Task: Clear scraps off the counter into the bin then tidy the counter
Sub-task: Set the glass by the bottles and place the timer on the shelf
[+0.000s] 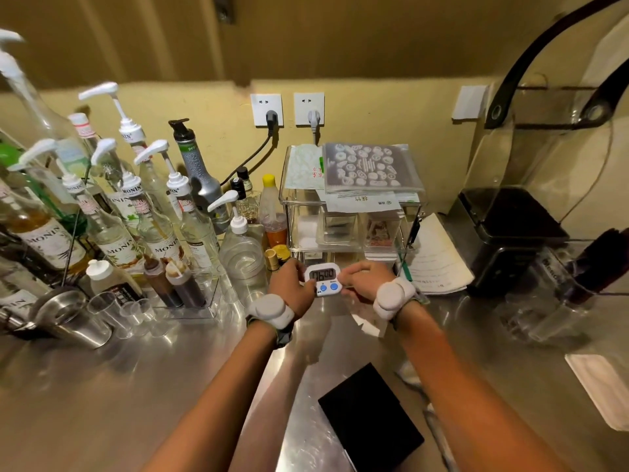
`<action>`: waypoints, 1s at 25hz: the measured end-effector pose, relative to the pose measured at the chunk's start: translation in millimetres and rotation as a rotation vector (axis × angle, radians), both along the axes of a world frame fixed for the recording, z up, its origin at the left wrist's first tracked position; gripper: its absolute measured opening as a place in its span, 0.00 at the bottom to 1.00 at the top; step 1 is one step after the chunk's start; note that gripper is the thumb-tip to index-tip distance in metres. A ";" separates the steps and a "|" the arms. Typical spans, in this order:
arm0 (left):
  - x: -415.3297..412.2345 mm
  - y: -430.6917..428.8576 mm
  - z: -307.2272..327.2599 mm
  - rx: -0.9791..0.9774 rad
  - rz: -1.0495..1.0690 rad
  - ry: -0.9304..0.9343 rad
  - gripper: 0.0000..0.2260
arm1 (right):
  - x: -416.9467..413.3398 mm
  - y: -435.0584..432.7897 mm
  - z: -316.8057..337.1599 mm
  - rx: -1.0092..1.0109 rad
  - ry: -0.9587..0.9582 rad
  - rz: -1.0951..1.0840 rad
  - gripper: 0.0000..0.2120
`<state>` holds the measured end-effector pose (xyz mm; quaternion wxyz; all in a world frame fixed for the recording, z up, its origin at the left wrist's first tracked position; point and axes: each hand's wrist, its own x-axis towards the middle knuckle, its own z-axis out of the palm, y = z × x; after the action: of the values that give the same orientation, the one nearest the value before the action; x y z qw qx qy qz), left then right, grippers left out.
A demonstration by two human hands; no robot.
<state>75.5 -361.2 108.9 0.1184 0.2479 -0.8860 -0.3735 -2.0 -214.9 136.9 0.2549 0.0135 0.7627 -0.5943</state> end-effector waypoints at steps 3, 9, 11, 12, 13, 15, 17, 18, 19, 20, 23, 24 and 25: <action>-7.4 -9.4 30.7 -0.022 -0.023 0.040 0.10 | -6.5 -6.9 30.5 0.017 0.059 0.001 0.02; -30.3 -30.6 81.5 -0.149 -0.053 0.114 0.11 | -27.6 -26.0 77.2 -0.003 0.179 0.025 0.04; -40.4 -37.8 93.4 -0.181 -0.045 0.130 0.10 | -36.2 -34.8 87.1 -0.010 0.208 0.013 0.06; -46.0 -42.1 99.0 -0.199 -0.037 0.139 0.10 | -41.6 -39.8 90.8 -0.020 0.216 0.004 0.06; -52.6 -46.8 104.1 -0.218 -0.032 0.144 0.11 | -48.5 -45.2 93.7 -0.016 0.232 -0.001 0.04; -65.8 -55.9 112.0 -0.251 -0.024 0.142 0.11 | -62.4 -53.2 99.1 0.076 0.293 0.060 0.07; -77.3 -64.3 116.9 -0.278 -0.026 0.128 0.13 | -72.7 -59.5 105.2 0.199 0.339 0.190 0.13; -83.5 -68.5 118.3 -0.289 -0.029 0.123 0.13 | -77.7 -63.5 107.8 0.251 0.351 0.241 0.15; -89.1 -72.3 118.6 -0.296 -0.032 0.115 0.14 | -82.0 -67.3 109.3 0.293 0.365 0.272 0.16; -94.4 -76.3 119.2 -0.296 -0.033 0.102 0.15 | -87.0 -71.4 109.0 0.327 0.381 0.290 0.16; -109.1 -86.8 119.1 -0.269 -0.014 0.050 0.15 | -95.5 -82.3 110.5 0.366 0.404 0.276 0.16; -112.1 -88.7 118.3 -0.269 -0.012 0.034 0.15 | -98.4 -85.4 109.4 0.365 0.410 0.272 0.16; -115.0 -90.6 117.4 -0.267 -0.009 0.023 0.16 | -99.1 -88.5 109.7 0.375 0.412 0.283 0.15</action>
<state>-39.4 -451.7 226.3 0.1588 0.2219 -0.9276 -0.2553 -101.1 -303.3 246.6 0.1683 -0.1668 0.8889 -0.3920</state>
